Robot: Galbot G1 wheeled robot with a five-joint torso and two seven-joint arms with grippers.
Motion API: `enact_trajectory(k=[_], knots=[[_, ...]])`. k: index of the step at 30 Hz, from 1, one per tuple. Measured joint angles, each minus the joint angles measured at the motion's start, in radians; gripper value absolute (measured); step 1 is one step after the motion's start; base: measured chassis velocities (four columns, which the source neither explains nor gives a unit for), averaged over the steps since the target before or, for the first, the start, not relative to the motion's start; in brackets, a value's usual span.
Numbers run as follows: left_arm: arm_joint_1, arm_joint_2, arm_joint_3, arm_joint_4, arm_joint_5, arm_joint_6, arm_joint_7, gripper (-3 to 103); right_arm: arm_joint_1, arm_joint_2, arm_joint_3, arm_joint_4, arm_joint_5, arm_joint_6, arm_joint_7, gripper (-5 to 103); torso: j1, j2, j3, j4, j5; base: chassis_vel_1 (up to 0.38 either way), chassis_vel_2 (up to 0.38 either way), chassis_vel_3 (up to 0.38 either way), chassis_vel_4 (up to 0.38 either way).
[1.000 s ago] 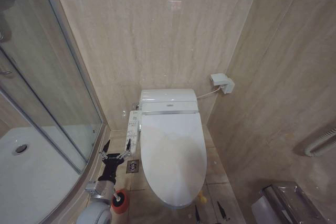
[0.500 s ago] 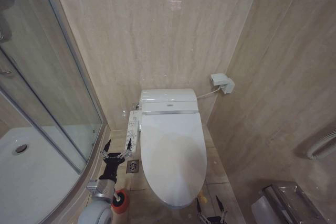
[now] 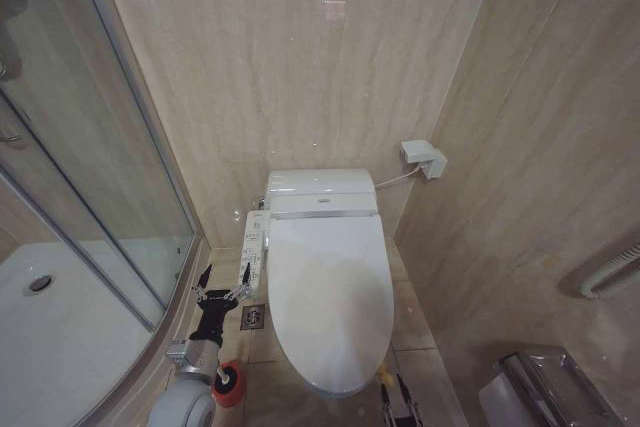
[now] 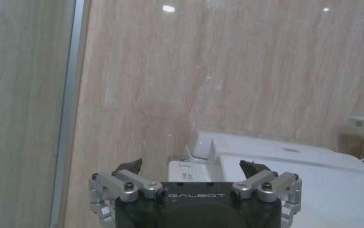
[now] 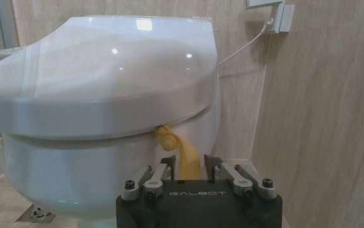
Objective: Open the toilet lid, clean the toilet bowl with a toilet brush, close the toilet lid, and flush.
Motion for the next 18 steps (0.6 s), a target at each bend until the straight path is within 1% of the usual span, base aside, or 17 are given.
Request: enact_trajectory(k=[1,2,8,9,15,16,18], knots=[[0.000,0.000,0.001,0.000,0.000,0.000,0.000,100,-0.002,0.001,0.000,0.001,0.000,0.001,-0.001,52,0.000,0.000,0.000,0.0000,0.0000,0.000,0.000,0.000,0.000],[0.000,-0.001,0.001,0.000,0.000,0.000,0.000,100,-0.004,0.001,0.000,0.002,0.000,0.002,-0.002,25,0.000,0.000,0.000,0.0000,0.0000,0.000,0.000,0.000,0.000],[0.000,-0.001,0.001,-0.002,0.000,0.000,0.000,100,-0.018,0.000,0.000,0.010,-0.001,0.007,-0.004,25,0.000,0.000,0.000,0.0000,0.0000,0.000,0.000,0.000,0.000],[0.001,-0.001,0.000,-0.002,0.000,0.000,-0.001,100,-0.021,0.000,0.000,0.014,-0.002,0.009,-0.005,3,0.000,0.000,0.000,0.0001,0.0000,0.000,0.000,0.000,0.000],[0.004,-0.003,0.001,-0.007,0.000,0.000,-0.001,100,-0.052,-0.001,0.001,0.055,-0.007,0.013,-0.005,3,0.000,0.000,0.000,0.0001,0.0000,0.000,0.000,0.000,0.000],[0.005,-0.003,0.001,-0.007,0.001,0.000,-0.001,100,-0.060,-0.001,0.002,0.066,-0.009,0.015,-0.004,1,0.000,0.000,0.000,0.0001,0.0000,0.000,0.000,0.000,0.000],[0.005,-0.003,0.001,-0.007,0.001,0.000,-0.001,100,-0.072,-0.002,0.006,0.082,-0.015,0.019,-0.003,1,0.000,0.000,0.000,0.0000,0.0000,0.000,0.000,0.000,0.000]])
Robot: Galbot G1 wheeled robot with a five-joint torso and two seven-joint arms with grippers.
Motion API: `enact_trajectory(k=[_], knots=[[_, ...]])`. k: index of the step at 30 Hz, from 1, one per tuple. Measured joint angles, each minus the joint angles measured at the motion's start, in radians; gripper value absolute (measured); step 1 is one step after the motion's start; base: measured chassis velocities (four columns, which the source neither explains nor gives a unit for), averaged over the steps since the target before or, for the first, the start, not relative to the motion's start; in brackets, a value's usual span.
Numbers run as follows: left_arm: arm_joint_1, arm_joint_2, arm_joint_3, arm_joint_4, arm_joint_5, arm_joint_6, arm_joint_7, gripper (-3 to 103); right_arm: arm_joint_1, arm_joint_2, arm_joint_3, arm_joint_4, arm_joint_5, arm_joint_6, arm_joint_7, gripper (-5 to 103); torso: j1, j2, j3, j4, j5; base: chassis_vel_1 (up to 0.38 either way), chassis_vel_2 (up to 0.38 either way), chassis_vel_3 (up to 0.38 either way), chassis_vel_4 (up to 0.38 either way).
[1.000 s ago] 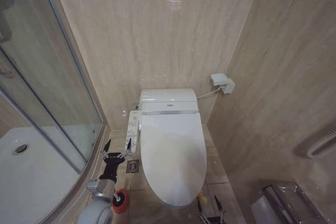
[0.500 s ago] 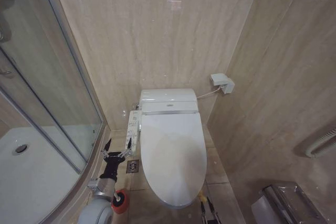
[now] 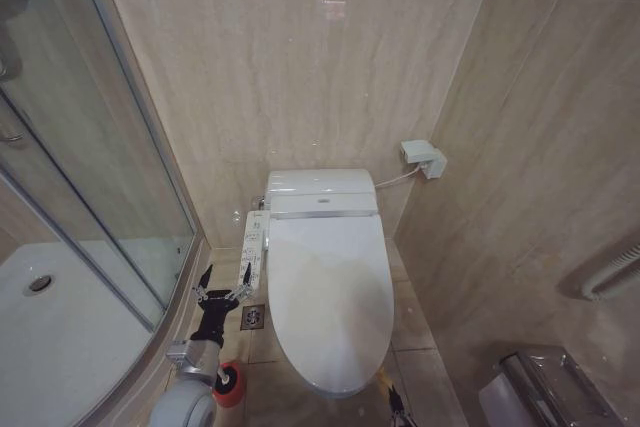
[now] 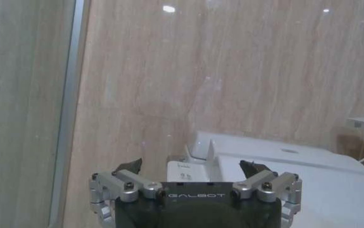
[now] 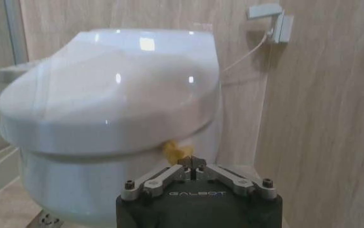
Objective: Open the toilet lid, clean the toilet bowl with a toilet brush, close the toilet lid, and flush.
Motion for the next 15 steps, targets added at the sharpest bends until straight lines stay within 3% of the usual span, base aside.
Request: enact_trajectory(k=[11,15], knots=[[-0.015,-0.003,-0.021,0.013,-0.010,0.000,-0.002,100,-0.086,0.009,0.037,0.148,-0.031,0.053,0.003,1,0.000,0.000,0.000,0.0000,0.0000,0.000,0.000,0.000,0.000],[-0.033,0.000,-0.075,0.002,-0.034,0.011,-0.004,100,-0.103,0.016,0.037,0.224,-0.040,0.057,0.002,0,0.000,0.000,0.000,0.0000,-0.0002,0.000,0.000,0.000,0.000]])
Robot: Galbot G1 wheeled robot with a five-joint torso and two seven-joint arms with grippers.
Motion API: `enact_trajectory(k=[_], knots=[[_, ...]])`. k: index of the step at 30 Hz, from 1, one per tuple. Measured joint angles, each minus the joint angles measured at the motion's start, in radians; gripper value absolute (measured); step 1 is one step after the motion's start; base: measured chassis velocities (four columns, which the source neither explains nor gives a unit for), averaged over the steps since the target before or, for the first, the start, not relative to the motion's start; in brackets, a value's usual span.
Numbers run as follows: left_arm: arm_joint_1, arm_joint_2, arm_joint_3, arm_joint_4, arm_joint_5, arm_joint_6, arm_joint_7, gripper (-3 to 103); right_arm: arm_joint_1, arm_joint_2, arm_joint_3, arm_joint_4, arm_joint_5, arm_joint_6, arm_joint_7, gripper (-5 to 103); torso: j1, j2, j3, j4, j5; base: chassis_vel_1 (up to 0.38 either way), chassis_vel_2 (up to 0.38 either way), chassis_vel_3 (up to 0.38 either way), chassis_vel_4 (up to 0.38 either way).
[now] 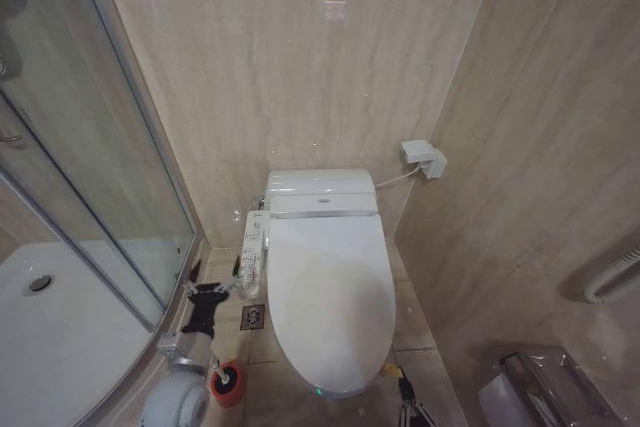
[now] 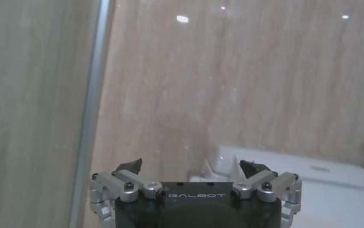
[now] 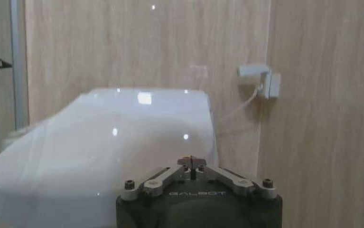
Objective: Open the toilet lid, clean the toilet bowl with a toilet brush, close the toilet lid, and flush.
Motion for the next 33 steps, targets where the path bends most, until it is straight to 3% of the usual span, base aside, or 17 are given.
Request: enact_trajectory(k=[10,21,33], knots=[[0.003,0.016,-0.080,-0.020,0.006,0.010,-0.017,100,-0.008,0.003,0.001,0.110,-0.003,-0.001,0.002,0,0.000,0.000,0.000,0.0001,0.0003,0.000,0.000,0.000,0.000],[0.009,0.005,-0.064,0.032,0.009,0.019,-0.018,100,0.000,-0.026,0.055,0.370,0.055,-0.071,-0.020,0,0.000,0.000,0.000,0.0000,0.0001,0.000,0.000,0.000,0.000],[0.035,0.002,-0.046,0.016,0.030,0.028,-0.015,100,0.121,-0.040,0.078,0.484,0.125,-0.149,-0.074,0,0.000,0.000,0.000,0.0000,0.0002,0.000,0.000,0.000,0.000]])
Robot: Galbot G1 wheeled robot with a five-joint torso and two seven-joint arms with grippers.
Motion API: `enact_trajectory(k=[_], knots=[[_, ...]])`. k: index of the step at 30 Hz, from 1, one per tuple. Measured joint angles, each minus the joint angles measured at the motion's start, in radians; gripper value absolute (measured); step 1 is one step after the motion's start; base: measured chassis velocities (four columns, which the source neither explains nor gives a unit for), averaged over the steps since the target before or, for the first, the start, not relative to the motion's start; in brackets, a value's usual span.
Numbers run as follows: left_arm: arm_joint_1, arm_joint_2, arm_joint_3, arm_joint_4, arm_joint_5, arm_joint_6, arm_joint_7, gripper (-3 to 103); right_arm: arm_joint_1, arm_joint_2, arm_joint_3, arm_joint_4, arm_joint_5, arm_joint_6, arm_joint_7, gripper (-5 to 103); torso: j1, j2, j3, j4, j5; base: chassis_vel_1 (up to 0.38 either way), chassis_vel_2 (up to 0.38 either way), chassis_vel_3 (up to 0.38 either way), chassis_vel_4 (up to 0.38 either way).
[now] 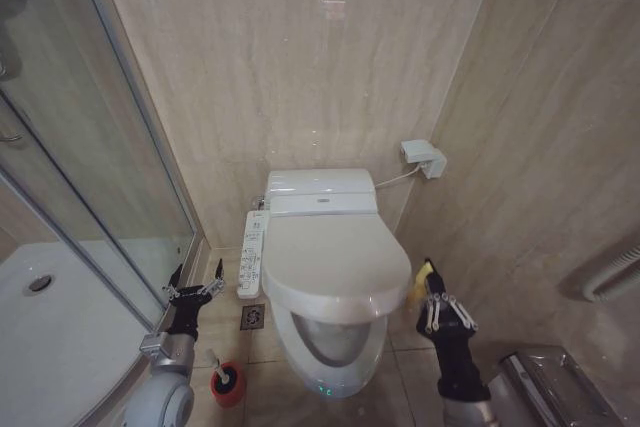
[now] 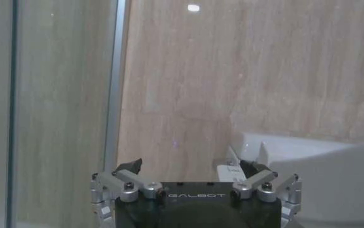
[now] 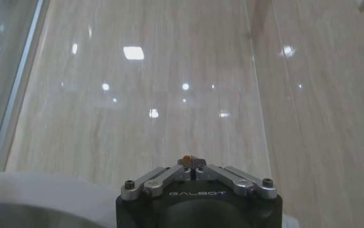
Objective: Open the toilet lid, clean the toilet bowl with a toilet brush, close the toilet lid, and flush.
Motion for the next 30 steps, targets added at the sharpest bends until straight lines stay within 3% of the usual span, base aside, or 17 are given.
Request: enact_trajectory(k=[15,30], knots=[[0.055,0.005,0.003,-0.038,0.043,0.002,0.003,100,0.193,-0.108,0.033,0.003,0.138,-0.092,-0.012,0,0.000,0.000,0.000,0.0000,0.0001,0.000,0.000,0.000,0.000],[0.115,-0.005,-0.018,-0.081,0.085,-0.002,-0.001,100,0.414,-0.171,0.046,-0.144,0.273,-0.167,0.002,0,0.000,0.000,0.000,0.0003,-0.0001,0.000,0.000,0.000,0.000]])
